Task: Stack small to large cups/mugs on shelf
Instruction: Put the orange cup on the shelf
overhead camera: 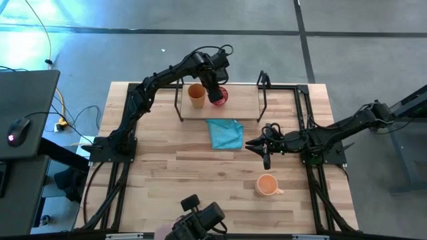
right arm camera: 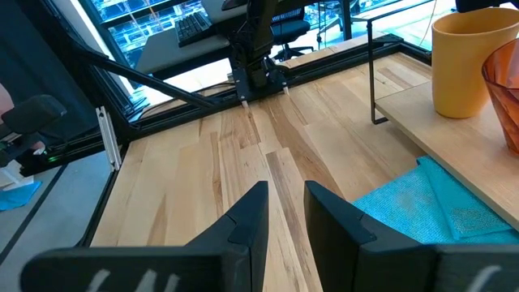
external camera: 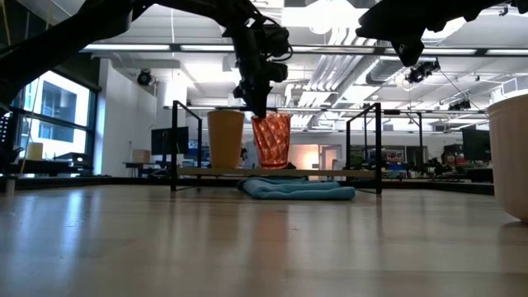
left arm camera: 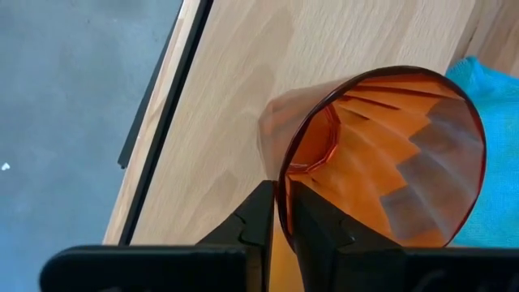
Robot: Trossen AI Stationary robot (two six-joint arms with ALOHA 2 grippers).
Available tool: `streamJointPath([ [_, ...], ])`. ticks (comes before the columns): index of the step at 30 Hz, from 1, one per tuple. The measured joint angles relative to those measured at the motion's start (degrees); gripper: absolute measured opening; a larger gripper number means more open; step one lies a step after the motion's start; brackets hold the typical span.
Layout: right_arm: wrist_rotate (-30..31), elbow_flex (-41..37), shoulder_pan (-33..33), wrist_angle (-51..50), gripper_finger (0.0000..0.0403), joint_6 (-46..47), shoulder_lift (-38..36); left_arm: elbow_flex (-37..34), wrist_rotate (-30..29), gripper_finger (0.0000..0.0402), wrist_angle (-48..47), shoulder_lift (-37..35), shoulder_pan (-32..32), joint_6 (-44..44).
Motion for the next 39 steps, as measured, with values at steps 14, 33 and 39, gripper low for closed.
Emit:
streamJointPath([
  [14, -0.02, 0.00, 0.00, 0.00, 0.0071, 0.00, 0.00, 0.00, 0.03, 0.0033, 0.98, 0.00, 0.26, -0.01],
  [33, -0.03, 0.00, 0.00, -0.98, 0.0071, -0.22, 0.00, 0.00, 1.67, 0.0115, 1.11, 0.00, 1.09, 0.73],
  [39, -0.04, 0.00, 0.00, -1.02, 0.0071, -0.24, 0.00, 0.00, 0.14, 0.0141, 2.78, 0.00, 1.11, 0.83],
])
